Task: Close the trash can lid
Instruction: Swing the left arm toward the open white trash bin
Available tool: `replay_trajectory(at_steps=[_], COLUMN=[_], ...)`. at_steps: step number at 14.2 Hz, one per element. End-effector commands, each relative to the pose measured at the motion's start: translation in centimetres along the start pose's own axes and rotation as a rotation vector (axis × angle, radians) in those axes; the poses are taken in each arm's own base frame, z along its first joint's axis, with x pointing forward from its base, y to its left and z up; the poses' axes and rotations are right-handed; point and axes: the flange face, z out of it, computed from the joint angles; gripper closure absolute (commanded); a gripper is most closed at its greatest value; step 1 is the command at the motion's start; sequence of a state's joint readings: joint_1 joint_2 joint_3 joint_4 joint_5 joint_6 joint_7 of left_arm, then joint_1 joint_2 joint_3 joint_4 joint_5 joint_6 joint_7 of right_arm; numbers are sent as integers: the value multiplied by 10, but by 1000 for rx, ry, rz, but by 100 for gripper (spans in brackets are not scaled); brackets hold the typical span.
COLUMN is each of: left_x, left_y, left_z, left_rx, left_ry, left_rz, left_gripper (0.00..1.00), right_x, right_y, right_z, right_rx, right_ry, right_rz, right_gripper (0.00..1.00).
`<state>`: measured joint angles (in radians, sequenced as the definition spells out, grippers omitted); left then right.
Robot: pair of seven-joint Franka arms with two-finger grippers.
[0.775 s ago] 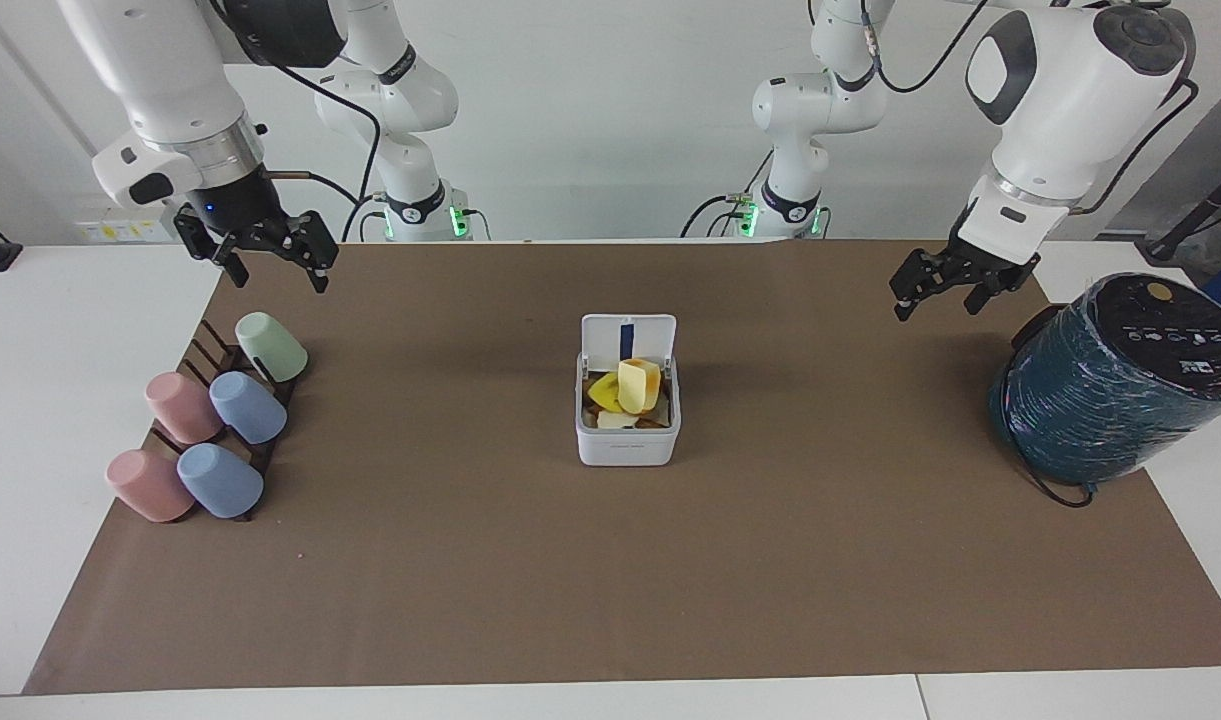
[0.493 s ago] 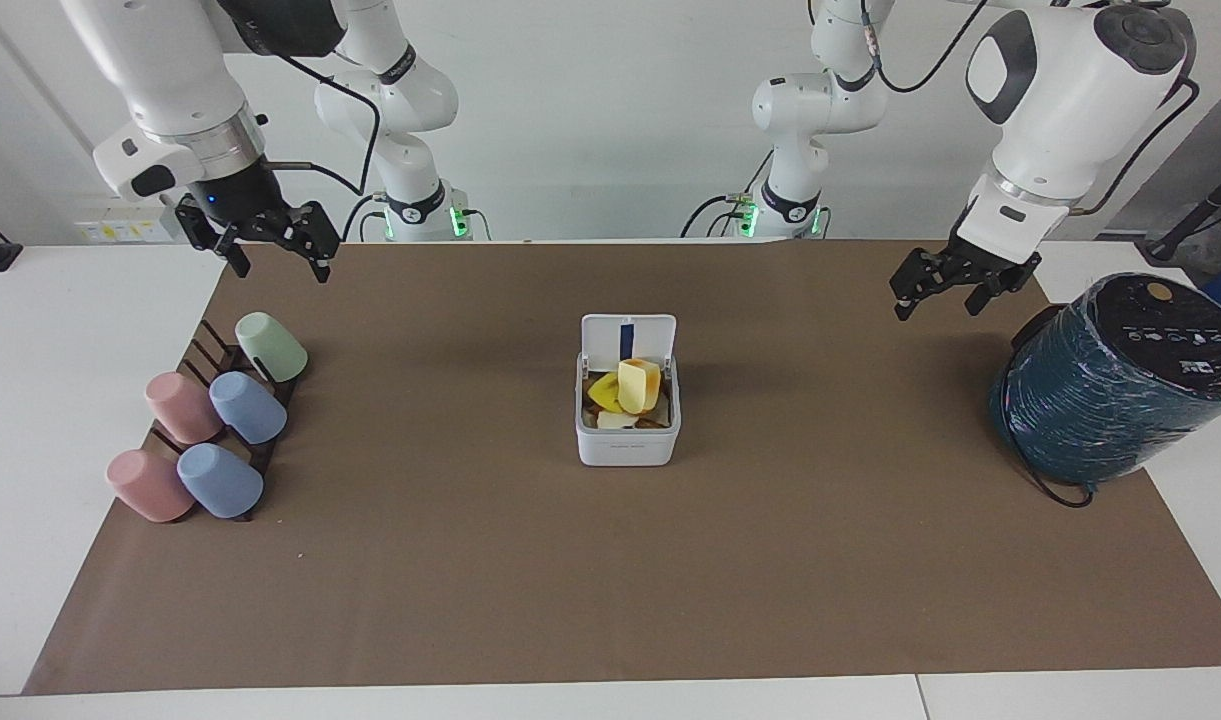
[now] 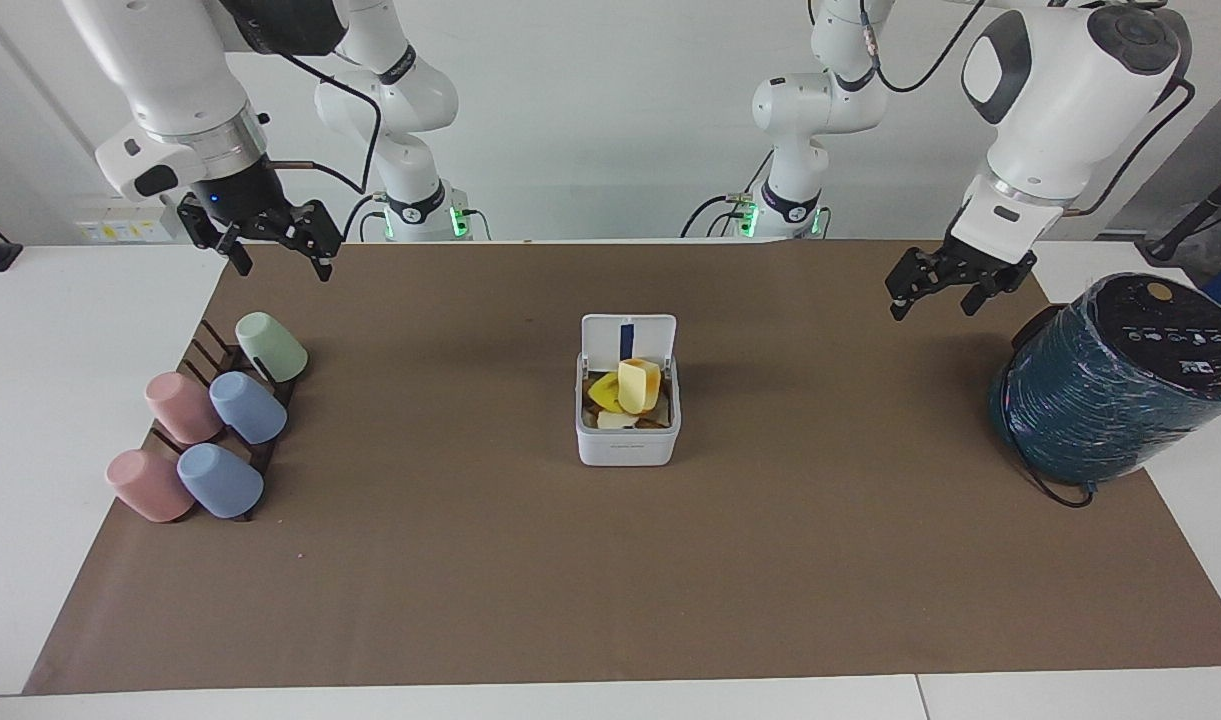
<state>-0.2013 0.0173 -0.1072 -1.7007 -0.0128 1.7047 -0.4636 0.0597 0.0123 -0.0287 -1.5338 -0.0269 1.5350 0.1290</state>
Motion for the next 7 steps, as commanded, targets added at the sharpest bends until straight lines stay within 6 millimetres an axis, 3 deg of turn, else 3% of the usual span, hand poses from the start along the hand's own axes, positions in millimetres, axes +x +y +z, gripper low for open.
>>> replay_trajectory(at_steps=[1, 3, 7], left_x=[-41, -69, -125], left_y=[20, 47, 91], left_z=[12, 25, 47], left_rx=[-10, -22, -79], left_ry=[17, 6, 5], left_rz=[-63, -62, -39], left_gripper=[56, 84, 96], right_x=[-1, -1, 0], right_y=[0, 0, 0], right_z=[1, 1, 1], right_rx=[17, 17, 18], right_ry=[3, 3, 11], right_rz=[-25, -25, -25], right_gripper=[0, 0, 0])
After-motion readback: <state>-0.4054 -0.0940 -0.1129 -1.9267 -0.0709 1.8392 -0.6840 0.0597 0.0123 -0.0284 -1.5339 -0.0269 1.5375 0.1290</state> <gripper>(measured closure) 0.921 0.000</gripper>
